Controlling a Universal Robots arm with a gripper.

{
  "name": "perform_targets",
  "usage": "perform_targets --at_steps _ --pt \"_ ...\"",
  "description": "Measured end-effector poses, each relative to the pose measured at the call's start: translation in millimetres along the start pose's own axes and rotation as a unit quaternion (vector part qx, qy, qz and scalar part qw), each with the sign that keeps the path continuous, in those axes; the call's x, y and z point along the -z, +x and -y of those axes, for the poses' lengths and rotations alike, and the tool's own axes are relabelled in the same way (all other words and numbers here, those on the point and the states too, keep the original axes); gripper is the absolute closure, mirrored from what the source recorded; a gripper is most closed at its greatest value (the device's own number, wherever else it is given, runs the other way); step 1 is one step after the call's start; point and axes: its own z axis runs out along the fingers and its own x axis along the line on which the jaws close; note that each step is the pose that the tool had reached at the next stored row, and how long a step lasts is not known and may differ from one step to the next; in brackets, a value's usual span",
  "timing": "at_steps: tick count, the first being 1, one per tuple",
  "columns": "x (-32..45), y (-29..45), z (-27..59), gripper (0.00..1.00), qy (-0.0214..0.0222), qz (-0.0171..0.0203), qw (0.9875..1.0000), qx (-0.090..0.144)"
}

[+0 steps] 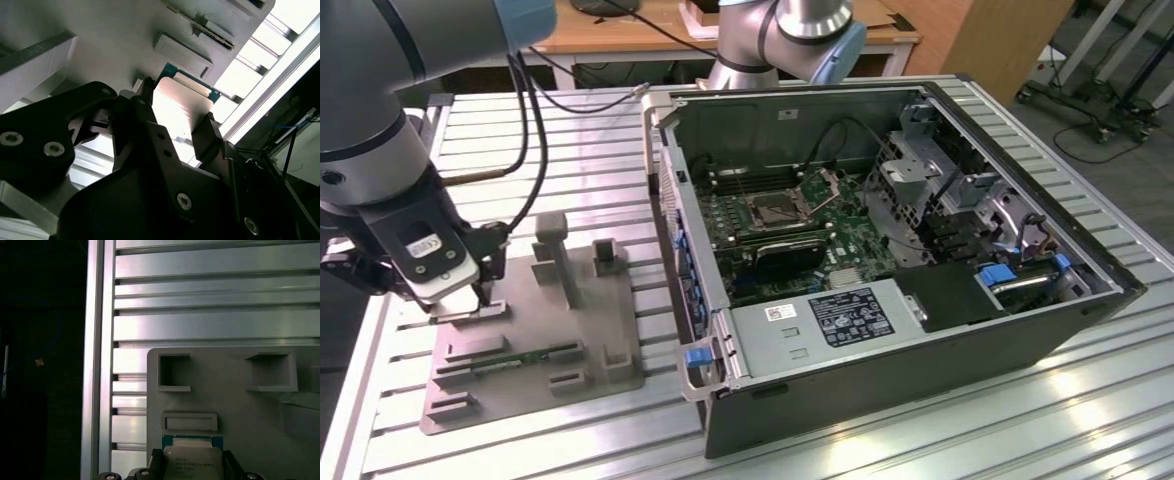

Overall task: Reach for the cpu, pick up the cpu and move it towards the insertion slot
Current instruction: 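Pick up the cpu and move it towards the insertion slot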

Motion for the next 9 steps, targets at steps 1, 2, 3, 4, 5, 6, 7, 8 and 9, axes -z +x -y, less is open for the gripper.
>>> perform_targets --at_steps 1,2,3,4,5,6,7,8,9 --pt "0.8 0.0 -0.1 0.45 0.0 0.0 1.0 0.0" --pt "1.5 0.0 -0.1 0.45 0.0 0.0 1.0 0.0" --pt "2.4 0.1 -0.1 0.45 0.0001 -0.0001 1.0 0.0" --pt "3.0 0.0 -0.1 0.45 0.0 0.0 1.0 0.0" --pt "3.2 0.0 -0.2 0.45 -0.0001 0.0001 1.0 0.0" --pt "3.1 0.0 -0.2 0.45 -0.0001 0.0001 1.0 0.0" --pt "3.2 0.0 -0.2 0.45 -0.0001 0.0002 1.0 0.0" --pt "3.4 0.0 -0.2 0.45 0.0 0.0 1.0 0.0" --pt "3.5 0.0 -0.2 0.45 0.0 0.0 1.0 0.0"
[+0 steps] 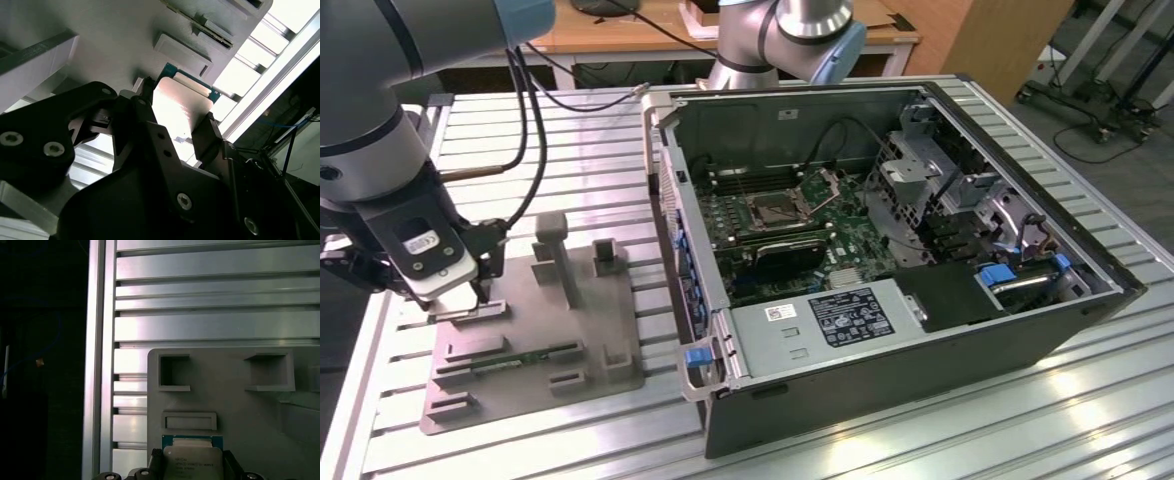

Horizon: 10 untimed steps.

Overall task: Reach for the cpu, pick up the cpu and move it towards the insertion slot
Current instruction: 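Pick up the cpu and move it towards the insertion slot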

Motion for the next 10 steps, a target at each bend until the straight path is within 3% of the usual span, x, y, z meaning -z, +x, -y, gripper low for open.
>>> perform_targets --at_steps 10 --pt "4.5 0.1 -0.2 0.45 0.0 0.0 1.0 0.0"
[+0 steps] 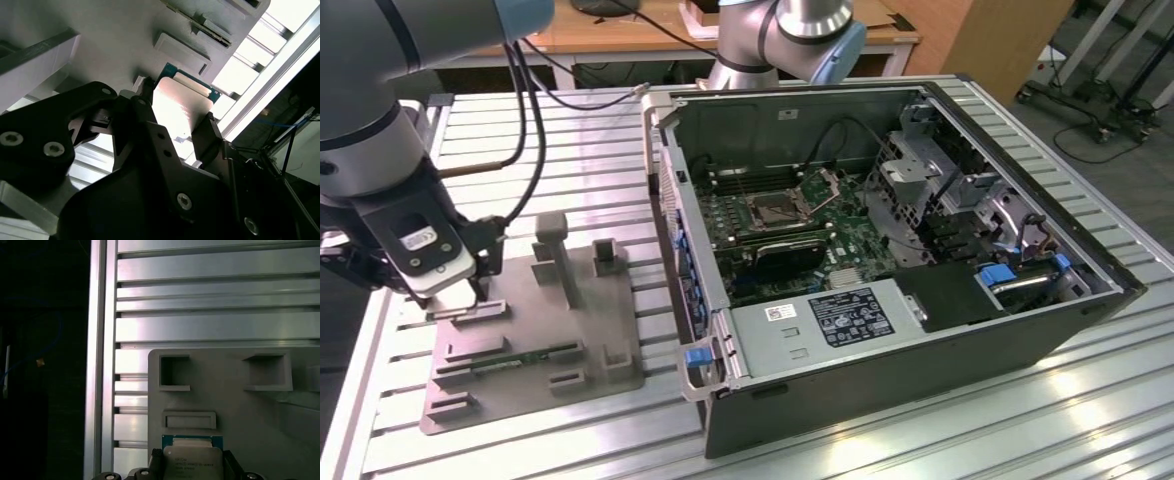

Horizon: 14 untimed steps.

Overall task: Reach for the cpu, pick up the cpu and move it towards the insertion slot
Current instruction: 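Pick up the cpu and move it towards the insertion slot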

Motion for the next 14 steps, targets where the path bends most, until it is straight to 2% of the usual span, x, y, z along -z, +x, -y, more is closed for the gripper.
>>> perform_targets --at_steps 14 --pt "10.8 0.1 -0.5 0.45 0.0 0.0 1.0 0.0"
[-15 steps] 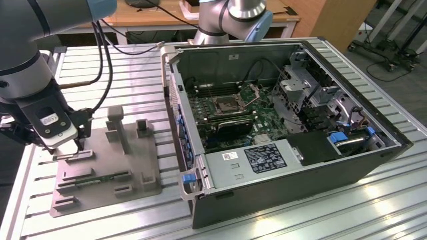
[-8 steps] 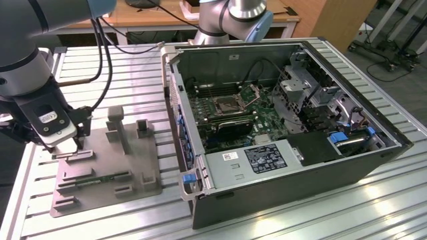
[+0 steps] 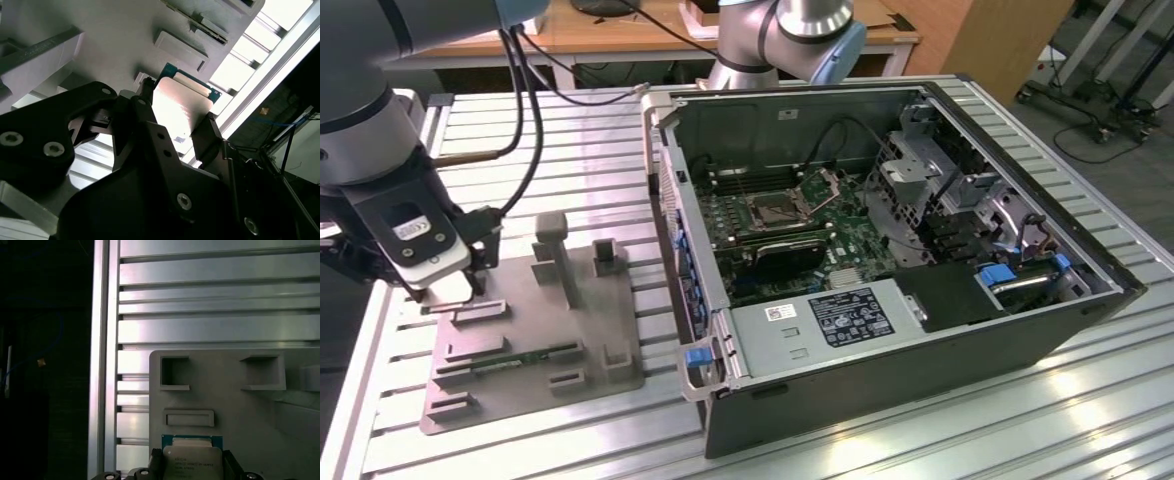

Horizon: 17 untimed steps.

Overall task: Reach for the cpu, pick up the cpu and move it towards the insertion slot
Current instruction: 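Pick up the cpu and move it towards the insertion slot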

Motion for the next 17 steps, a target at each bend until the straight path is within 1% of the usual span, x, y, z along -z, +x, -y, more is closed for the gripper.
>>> perform_targets --at_steps 5,11,17 --pt "3.5 0.0 -0.2 0.45 0.0 0.0001 1.0 0.0" --pt "3.9 0.1 -0.2 0.45 0.0 0.0 1.0 0.0" --pt "6.3 0.1 -0.3 0.45 0.0001 -0.0001 1.0 0.0"
